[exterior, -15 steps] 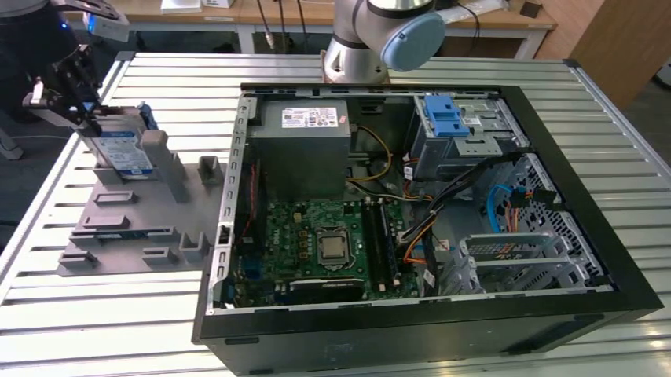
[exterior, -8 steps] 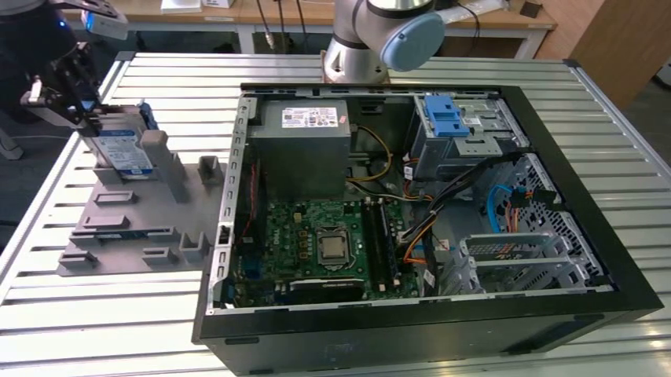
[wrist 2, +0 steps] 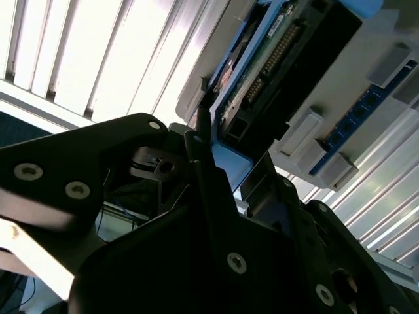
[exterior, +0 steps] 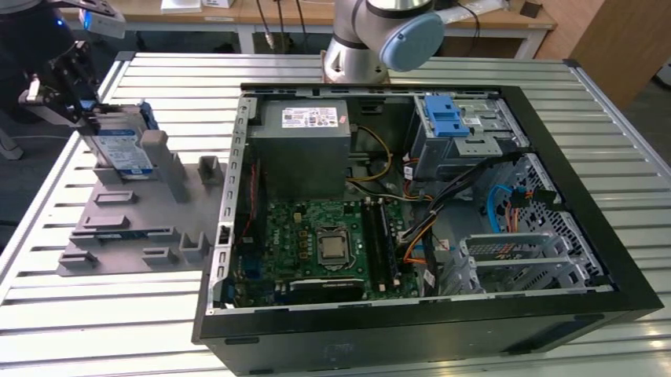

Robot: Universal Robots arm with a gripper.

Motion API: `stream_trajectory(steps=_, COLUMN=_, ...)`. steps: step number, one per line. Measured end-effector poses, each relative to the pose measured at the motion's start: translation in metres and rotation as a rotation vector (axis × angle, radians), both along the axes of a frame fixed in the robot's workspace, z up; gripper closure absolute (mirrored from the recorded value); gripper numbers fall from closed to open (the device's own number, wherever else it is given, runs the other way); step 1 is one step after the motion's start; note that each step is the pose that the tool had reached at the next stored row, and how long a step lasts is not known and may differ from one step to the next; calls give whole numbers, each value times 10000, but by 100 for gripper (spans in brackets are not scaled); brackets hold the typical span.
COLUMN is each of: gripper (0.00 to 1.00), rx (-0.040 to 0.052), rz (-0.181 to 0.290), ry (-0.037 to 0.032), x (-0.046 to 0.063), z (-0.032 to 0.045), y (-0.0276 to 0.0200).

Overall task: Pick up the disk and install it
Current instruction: 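Pick up the disk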

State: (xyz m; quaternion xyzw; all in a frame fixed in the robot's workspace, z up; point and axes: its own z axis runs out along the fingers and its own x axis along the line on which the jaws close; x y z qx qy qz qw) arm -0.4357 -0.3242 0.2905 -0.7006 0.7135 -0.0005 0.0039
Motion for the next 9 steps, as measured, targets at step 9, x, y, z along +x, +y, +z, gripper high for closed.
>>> stream_trajectory(steps=9, gripper=64, rx=1, rz=1, ry=-15, x=-1, z=19, y=16)
